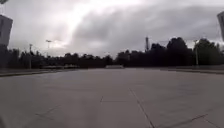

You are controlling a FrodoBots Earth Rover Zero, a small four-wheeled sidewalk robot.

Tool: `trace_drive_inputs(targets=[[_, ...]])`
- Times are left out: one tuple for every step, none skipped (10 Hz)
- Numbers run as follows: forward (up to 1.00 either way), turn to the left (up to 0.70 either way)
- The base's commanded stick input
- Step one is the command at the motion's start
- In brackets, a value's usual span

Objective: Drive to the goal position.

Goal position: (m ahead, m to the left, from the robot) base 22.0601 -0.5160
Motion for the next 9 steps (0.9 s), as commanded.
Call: trace_drive_inputs(targets=[[0.70,0.07],[0.70,0.06],[0.70,0.04],[0.70,0.03],[0.70,0.02],[0.70,0.02],[0.70,0.02],[0.70,0.02],[0.70,0.02]])
